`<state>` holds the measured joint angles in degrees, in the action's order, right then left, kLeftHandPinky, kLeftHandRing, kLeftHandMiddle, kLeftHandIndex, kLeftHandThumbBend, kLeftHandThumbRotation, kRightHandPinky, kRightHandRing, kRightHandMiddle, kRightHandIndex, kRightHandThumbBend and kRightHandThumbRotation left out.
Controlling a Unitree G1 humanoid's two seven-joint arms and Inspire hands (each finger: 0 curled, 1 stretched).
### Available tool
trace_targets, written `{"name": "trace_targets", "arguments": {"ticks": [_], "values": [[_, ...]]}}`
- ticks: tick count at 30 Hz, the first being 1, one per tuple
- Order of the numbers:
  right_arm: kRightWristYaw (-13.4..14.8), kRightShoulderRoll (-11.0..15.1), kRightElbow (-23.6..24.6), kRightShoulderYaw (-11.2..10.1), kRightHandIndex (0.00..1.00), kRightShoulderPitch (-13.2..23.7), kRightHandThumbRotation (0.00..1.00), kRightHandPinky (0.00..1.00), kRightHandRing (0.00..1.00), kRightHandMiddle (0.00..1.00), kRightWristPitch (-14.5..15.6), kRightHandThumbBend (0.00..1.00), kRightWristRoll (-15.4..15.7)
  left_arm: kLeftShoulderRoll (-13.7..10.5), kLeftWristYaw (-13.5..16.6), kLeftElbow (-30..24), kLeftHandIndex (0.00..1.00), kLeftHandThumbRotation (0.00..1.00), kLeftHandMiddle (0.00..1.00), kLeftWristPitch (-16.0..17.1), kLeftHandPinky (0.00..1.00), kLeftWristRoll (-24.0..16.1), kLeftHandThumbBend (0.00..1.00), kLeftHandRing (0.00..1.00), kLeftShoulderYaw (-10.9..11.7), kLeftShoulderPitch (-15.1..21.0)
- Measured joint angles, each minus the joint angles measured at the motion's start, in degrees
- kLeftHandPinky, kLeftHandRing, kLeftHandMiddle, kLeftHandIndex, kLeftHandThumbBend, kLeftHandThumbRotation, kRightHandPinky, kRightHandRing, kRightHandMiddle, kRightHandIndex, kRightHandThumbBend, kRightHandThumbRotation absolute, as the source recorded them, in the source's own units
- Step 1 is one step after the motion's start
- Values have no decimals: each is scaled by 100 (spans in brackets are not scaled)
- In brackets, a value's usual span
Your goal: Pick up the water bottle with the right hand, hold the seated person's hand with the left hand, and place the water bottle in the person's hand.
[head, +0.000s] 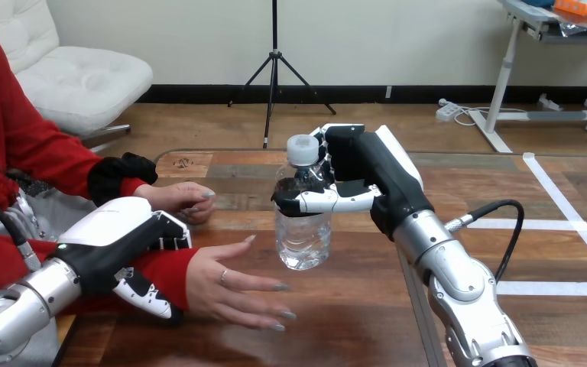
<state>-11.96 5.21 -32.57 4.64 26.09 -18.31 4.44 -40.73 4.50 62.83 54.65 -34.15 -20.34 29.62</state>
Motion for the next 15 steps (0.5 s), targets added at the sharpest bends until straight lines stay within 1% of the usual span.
{"name": "trace_targets", "arguments": {"ticks": [7,15], "values": [[-71,-42,0,43,43,0,0,24,30,40,1,89,0,3,62,-49,42,0,42,59,32,-1,82,36,15,-26],[-214,-52,1,157,42,0,0,23,30,40,5,90,0,8,79,-95,43,0,41,74,31,0,79,35,41,-36]]}}
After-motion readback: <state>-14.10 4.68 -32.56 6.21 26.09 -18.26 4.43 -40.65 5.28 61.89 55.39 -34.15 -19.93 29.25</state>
